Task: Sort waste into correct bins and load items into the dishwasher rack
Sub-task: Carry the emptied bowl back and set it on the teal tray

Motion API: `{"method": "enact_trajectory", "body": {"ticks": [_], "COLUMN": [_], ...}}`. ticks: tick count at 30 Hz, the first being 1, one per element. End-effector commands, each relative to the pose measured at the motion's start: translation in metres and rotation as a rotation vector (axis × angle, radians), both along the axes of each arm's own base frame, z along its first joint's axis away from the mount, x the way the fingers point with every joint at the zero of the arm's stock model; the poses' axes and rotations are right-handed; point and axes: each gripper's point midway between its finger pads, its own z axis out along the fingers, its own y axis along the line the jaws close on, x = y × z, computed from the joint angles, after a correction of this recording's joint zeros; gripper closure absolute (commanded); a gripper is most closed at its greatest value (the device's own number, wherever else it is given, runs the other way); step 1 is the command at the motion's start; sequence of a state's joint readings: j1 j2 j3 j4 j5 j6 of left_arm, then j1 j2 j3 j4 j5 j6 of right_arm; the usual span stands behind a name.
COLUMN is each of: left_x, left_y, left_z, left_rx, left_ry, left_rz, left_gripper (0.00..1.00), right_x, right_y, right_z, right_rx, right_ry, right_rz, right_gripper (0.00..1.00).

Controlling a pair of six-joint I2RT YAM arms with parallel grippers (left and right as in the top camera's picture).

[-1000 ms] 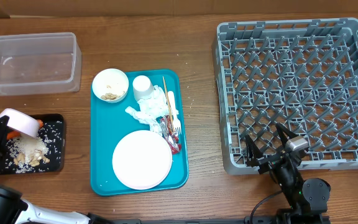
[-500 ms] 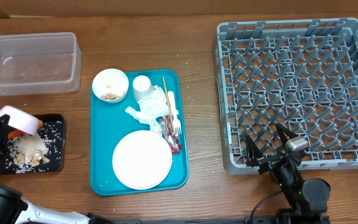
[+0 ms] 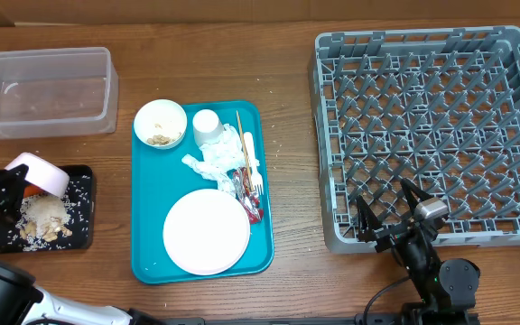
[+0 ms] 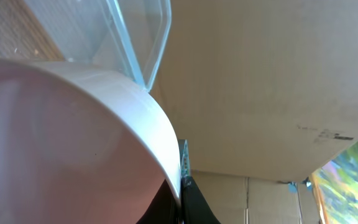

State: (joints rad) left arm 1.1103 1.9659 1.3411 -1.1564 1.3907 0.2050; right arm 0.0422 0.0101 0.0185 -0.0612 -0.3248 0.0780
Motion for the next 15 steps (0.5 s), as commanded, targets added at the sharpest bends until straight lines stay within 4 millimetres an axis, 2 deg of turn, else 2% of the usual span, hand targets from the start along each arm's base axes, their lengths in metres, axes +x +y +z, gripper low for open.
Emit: {"method": "enact_trajectory", "body": {"ticks": [1, 8, 13, 15], "left_x": [0.005, 0.019, 0.025, 0.027], "left_y": [-0.015, -0.053, -0.092, -0.108], "left_z": [-0.004, 0.002, 0.007, 0.003], "left_rx": [-0.001, 0.106, 0.201, 0.275], "left_ry": [0.046, 0.108, 0.223, 0.303], "left_rz": [-0.048, -0.175, -0.279, -0.322], "left_gripper": [0.96, 0.96, 0.96, 0.96], "right_x": [0.000, 0.000, 0.000, 0.000], "right_y": [0.000, 0.000, 0.000, 0.000], "right_z": [-0.002, -0.002, -0.002, -0.002], "right_rx": [0.003, 0.003, 0.003, 0.003], "right_ry": [-0.001, -0.001, -0.002, -0.001], "right_rz": [-0.003, -0.003, -0.003, -0.003], "right_gripper": [0.00, 0.00, 0.00, 0.00]}}
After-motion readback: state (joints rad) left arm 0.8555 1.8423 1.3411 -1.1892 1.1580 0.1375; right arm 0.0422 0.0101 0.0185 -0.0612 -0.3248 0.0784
